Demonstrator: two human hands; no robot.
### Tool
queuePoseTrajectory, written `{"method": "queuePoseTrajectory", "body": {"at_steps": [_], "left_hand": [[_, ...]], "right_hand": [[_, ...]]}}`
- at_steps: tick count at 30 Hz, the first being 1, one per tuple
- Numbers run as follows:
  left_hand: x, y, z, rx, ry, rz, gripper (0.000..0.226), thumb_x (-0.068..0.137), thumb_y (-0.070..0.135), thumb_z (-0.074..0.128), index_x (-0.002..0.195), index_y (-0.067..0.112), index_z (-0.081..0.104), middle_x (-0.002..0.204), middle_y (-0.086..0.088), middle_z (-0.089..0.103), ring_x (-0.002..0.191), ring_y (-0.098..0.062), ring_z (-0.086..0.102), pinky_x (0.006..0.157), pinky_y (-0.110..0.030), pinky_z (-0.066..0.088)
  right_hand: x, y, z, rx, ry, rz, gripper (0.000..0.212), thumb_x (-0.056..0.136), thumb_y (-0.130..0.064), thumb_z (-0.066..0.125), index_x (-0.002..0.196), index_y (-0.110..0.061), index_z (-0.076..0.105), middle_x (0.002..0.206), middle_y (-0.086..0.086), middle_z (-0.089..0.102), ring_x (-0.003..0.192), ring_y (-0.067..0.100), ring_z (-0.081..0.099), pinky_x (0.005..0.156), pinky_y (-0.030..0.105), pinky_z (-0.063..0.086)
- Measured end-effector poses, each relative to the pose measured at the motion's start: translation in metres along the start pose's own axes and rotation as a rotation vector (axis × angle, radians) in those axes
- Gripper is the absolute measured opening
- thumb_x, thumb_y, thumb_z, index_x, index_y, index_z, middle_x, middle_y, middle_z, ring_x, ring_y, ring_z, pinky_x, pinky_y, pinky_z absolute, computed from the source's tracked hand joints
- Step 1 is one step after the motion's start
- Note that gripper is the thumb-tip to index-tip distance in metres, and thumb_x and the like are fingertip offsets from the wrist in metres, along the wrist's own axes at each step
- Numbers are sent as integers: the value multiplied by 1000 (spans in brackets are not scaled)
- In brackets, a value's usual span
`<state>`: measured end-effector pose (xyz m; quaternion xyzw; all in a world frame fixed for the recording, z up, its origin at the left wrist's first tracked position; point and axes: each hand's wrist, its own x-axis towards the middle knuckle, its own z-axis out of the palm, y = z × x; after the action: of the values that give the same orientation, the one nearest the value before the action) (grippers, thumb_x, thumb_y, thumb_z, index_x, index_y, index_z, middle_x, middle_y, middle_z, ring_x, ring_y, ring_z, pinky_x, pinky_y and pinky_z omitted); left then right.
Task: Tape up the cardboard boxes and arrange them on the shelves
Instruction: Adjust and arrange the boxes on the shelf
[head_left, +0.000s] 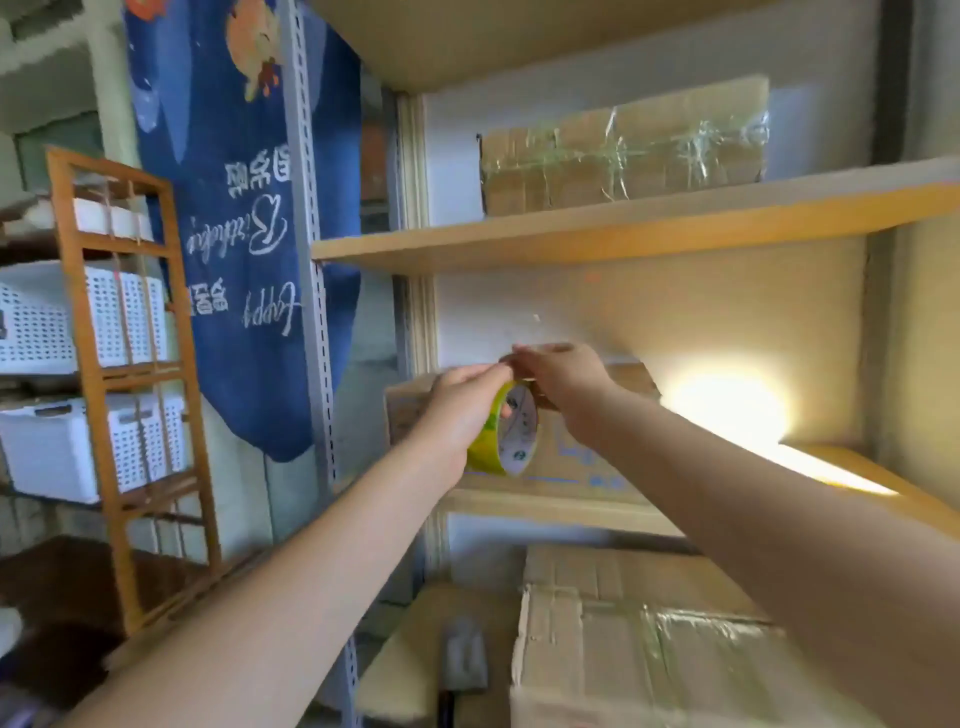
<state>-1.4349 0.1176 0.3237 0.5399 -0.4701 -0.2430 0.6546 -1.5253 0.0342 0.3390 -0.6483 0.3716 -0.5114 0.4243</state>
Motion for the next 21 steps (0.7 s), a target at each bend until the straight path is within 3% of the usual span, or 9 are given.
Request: {"method": "queuePoseTrajectory", "body": {"at_steps": [3,5,7,9,10,14,18,21], "left_hand": [[-27,-56,42,-28,-170,-128,26,99,26,56,79,10,62,43,5,56,43,-10,53,46,-16,41],[-42,-98,70,36,-246,-234,36,98,34,57,72,10,60,49,1,62,57,-19,56,59,-24,43],[-58,-135,97,151,-290,-338,40,92,49,59,91,9,64,83,-8,73,82,-25,64,78,-29,50],[-79,-164,116,218,-312,-447,57,92,56,54,125,8,56,127,-11,62,114,-27,59,98,-31,44],[-89,-174,123,263,-313,-480,61,96,55,48,135,8,48,136,-10,54,123,-27,53,98,-28,40],[-109,-206,132,402,-282,-561,61,102,51,33,143,7,39,143,-12,48,126,-28,49,86,-29,37],[-112,-243,120,358,-259,-724,65,99,56,37,145,11,38,147,-10,43,130,-30,46,107,-34,37],[-108,-253,112,458,-307,-693,62,98,56,40,142,11,43,143,-8,48,124,-28,50,102,-33,42]], "right_hand": [[-29,59,-46,-13,-66,152,17,91,-27,67,87,-12,72,81,3,72,66,16,65,65,23,58],[-50,104,-72,-28,-72,297,11,92,-21,66,86,-12,66,80,4,67,62,14,60,64,24,55],[-65,150,-90,-37,-44,415,12,89,-18,69,79,-11,65,79,8,66,62,18,59,70,32,55],[-72,193,-101,-25,-28,458,15,89,-16,70,75,-10,67,73,8,65,56,16,59,62,28,53],[-73,211,-103,-39,-31,447,15,90,-16,69,76,-10,68,71,6,65,52,12,60,57,25,52],[-78,258,-91,-109,-92,387,20,90,-27,70,76,-14,75,71,4,67,64,17,64,57,23,51],[-72,289,-70,23,-53,409,21,93,-28,65,84,-13,76,91,10,74,85,31,73,59,29,55],[-67,304,-61,62,-84,404,23,94,-28,64,81,-13,76,81,5,73,75,25,71,71,38,58]]}}
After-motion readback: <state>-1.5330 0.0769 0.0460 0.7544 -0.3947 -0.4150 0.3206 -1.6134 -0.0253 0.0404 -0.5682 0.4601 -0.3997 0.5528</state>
